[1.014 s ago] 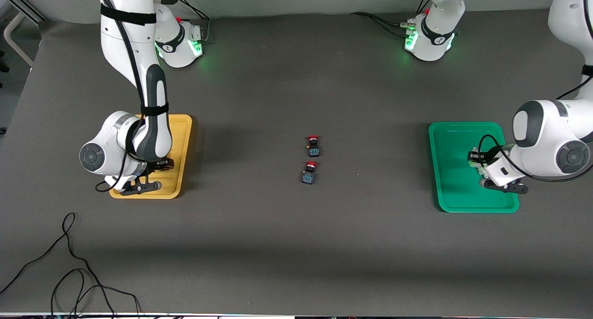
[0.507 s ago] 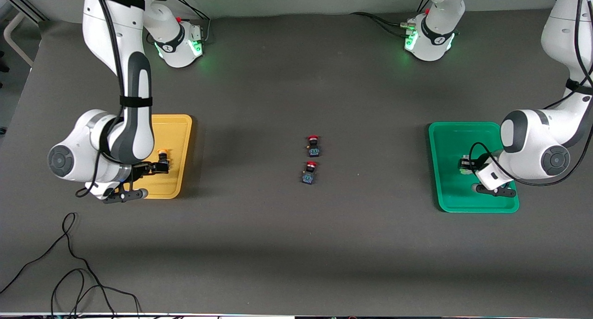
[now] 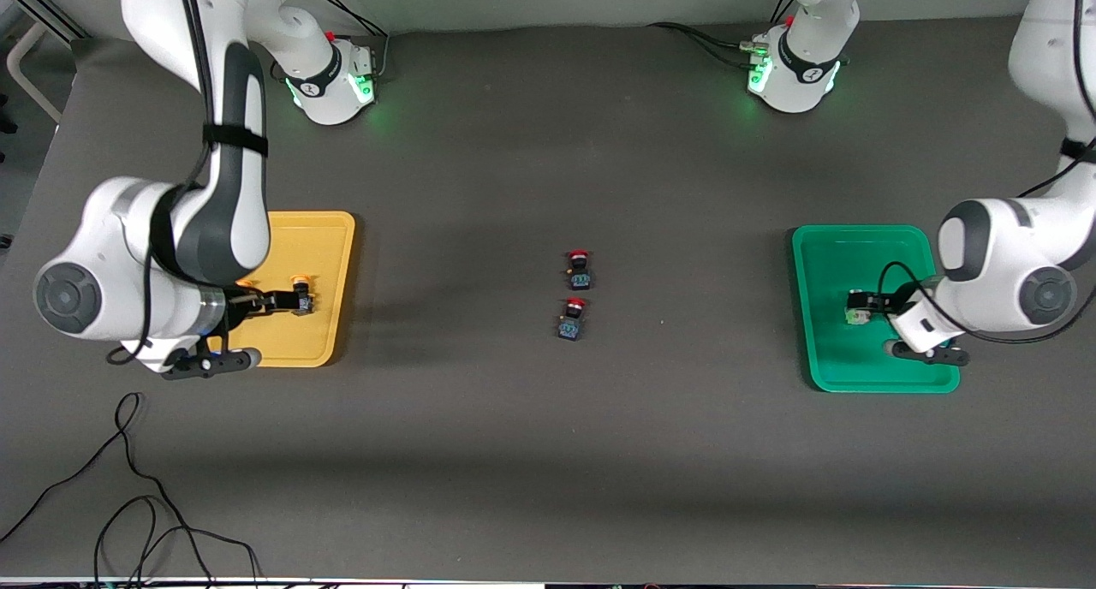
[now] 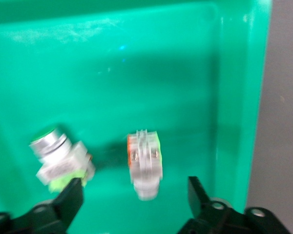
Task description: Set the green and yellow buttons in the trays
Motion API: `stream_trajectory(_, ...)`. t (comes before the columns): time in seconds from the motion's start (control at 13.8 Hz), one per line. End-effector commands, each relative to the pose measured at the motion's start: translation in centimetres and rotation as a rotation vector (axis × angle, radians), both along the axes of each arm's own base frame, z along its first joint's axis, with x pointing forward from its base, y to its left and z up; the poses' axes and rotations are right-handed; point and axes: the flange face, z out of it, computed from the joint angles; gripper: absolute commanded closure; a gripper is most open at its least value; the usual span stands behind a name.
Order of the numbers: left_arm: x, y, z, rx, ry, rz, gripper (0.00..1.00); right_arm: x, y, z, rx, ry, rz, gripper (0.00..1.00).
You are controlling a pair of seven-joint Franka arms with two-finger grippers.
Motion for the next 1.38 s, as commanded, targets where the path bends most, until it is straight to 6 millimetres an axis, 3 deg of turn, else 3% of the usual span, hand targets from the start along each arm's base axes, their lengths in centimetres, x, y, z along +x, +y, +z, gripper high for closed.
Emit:
stream_trajectory(0.0, 0.3, -1.4, 9.2, 0.038, 0.018, 0.026, 0.00, -2.0, 0.3, 5.9, -0.001, -0.028, -0.033, 0.00)
stream_trajectory(0.14, 0.6, -3.2, 15.7, 0.065, 0.036, 0.042, 0.00, -3.0, -0.3, 9.0, 0.010, -0.046, -0.034, 0.00)
stream_trajectory(0.29, 0.5, -4.8, 22.7, 0.080, 0.030, 0.025, 0.00, -4.3, -2.5, 12.0, 0.010, -0.057, -0.034, 0.00)
stream_trajectory(0.43, 0.2, -5.1, 29.8, 0.083, 0.003, 0.024, 0.01, -5.6, -4.7, 15.0, 0.011, -0.099, -0.024, 0.00)
stream_trajectory(0.58, -0.3, -4.6, 34.0, 0.088, -0.025, 0.035, 0.01, -6.9, -7.1, 17.3, 0.012, -0.116, -0.042, 0.00)
stream_trajectory(0.72, -1.3, -4.7, 35.9, 0.101, -0.043, 0.042, 0.01, -8.0, -9.3, 19.2, 0.029, -0.145, -0.074, 0.00)
stream_trajectory(0.94, -1.6, -6.1, 36.0, 0.105, -0.045, 0.017, 0.01, -9.3, -11.3, 20.7, 0.012, -0.150, -0.099, 0.00)
stream_trajectory(1.3, -2.0, -7.5, 36.3, 0.106, -0.049, -0.010, 0.01, -10.2, -12.2, 22.0, 0.005, -0.172, -0.119, 0.00)
